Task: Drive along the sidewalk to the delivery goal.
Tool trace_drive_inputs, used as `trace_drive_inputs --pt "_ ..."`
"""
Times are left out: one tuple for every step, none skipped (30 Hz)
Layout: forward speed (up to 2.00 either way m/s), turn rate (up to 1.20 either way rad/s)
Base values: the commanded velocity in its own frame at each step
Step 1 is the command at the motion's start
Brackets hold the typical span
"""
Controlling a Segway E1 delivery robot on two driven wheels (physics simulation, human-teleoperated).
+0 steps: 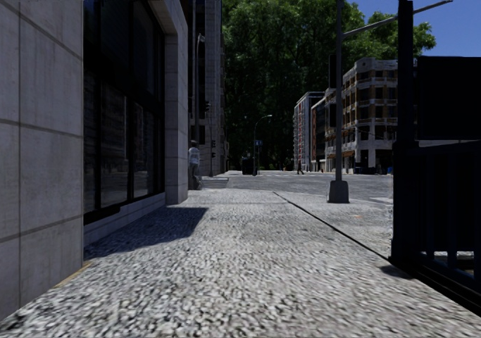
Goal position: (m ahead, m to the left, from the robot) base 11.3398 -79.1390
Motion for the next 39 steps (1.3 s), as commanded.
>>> trace_drive_inputs --pt "2.00 0.00" --pt "2.00 0.00" --pt "2.00 0.00" --pt "2.00 0.00" --pt "2.00 0.00" --pt "2.00 0.00" --pt "2.00 0.00" --pt "2.00 0.00" --pt "2.00 0.00" --pt "2.00 0.00" --pt "2.00 0.00" --pt "2.00 0.00" --pt "2.00 0.00" --pt "2.00 -0.05" --pt "2.00 -0.13" --pt "2.00 -0.21" --pt "2.00 -0.31" --pt "2.00 -0.37" --pt "2.00 -0.37" --pt "2.00 -0.39" --pt "2.00 -0.40" --pt "2.00 -0.40" --pt "2.00 -0.40" --pt "2.00 -0.40" --pt "2.00 -0.40" --pt "2.00 -0.40" --pt "2.00 -0.40" --pt "2.00 -0.43" --pt "2.00 -0.43" --pt "2.00 -0.45" --pt "2.00 -0.45" --pt "2.00 -0.45" --pt "2.00 -0.45" --pt "2.00 -0.45" --pt "2.00 -0.45" --pt "2.00 -0.48" --pt "2.00 -0.53" --pt "2.00 -0.53" --pt "2.00 -0.55"
